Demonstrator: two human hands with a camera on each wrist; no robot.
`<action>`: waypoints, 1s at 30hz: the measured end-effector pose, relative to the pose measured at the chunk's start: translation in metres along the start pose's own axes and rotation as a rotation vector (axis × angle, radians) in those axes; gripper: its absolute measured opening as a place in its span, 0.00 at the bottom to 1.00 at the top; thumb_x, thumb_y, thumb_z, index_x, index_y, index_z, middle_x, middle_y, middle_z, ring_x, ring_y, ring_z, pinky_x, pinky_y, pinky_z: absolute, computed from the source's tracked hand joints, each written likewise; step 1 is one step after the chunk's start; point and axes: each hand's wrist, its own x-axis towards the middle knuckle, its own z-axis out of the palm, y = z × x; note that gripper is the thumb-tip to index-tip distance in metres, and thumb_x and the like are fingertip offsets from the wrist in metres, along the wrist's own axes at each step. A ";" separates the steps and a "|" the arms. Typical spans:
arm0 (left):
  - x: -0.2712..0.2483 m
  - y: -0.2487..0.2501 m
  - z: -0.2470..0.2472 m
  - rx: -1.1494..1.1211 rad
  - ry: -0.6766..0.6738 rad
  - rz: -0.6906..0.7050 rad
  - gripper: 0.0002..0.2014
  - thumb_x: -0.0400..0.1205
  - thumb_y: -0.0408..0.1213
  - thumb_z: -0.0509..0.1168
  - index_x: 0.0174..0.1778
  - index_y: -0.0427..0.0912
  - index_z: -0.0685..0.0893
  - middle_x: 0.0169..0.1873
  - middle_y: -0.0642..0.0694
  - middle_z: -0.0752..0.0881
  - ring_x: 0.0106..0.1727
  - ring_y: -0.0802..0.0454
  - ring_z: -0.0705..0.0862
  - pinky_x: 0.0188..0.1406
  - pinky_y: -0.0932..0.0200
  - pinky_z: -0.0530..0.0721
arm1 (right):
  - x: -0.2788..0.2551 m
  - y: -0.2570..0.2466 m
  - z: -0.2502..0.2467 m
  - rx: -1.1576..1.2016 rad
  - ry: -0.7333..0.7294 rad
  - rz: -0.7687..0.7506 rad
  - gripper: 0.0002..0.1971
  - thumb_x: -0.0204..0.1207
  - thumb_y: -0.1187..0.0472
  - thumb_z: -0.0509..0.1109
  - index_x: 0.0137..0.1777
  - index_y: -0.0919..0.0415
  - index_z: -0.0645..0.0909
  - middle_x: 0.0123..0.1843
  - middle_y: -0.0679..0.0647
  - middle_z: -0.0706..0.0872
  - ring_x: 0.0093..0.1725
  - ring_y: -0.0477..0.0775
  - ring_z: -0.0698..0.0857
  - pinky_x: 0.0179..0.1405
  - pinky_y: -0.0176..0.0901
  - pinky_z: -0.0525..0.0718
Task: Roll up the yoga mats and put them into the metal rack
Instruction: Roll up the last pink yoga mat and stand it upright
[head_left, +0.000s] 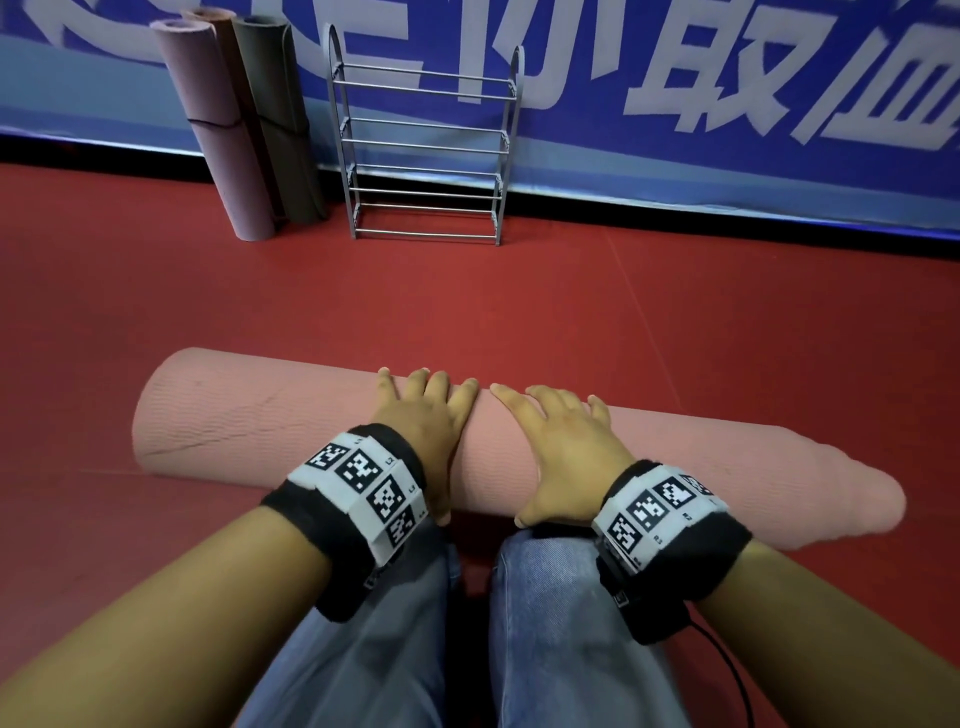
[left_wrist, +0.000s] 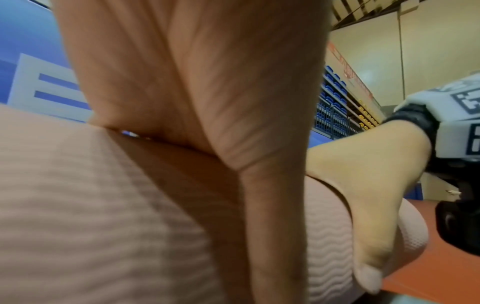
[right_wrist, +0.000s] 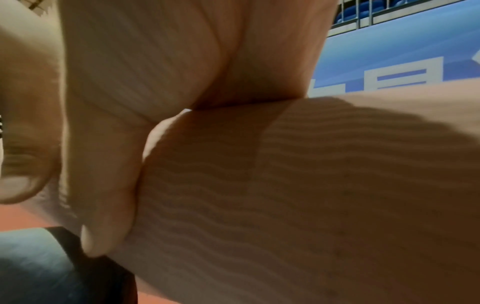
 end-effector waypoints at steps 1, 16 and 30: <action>0.001 0.000 0.001 0.000 0.012 -0.001 0.72 0.58 0.59 0.83 0.84 0.44 0.36 0.82 0.39 0.52 0.84 0.37 0.50 0.78 0.24 0.47 | 0.001 0.000 0.001 0.000 0.001 0.001 0.70 0.52 0.37 0.84 0.84 0.40 0.35 0.83 0.55 0.56 0.82 0.57 0.56 0.80 0.73 0.50; 0.002 0.001 0.005 0.015 0.079 0.008 0.69 0.58 0.56 0.83 0.84 0.45 0.41 0.79 0.40 0.59 0.82 0.37 0.56 0.77 0.25 0.51 | 0.009 0.006 0.002 0.021 0.013 0.000 0.70 0.50 0.37 0.84 0.84 0.39 0.37 0.82 0.53 0.59 0.80 0.56 0.60 0.80 0.71 0.51; 0.005 0.003 0.014 0.022 0.104 0.018 0.68 0.64 0.60 0.78 0.84 0.44 0.33 0.84 0.35 0.46 0.85 0.36 0.45 0.78 0.27 0.43 | 0.012 0.010 0.016 0.028 0.080 0.031 0.67 0.52 0.37 0.82 0.85 0.40 0.39 0.83 0.54 0.57 0.83 0.56 0.55 0.81 0.68 0.47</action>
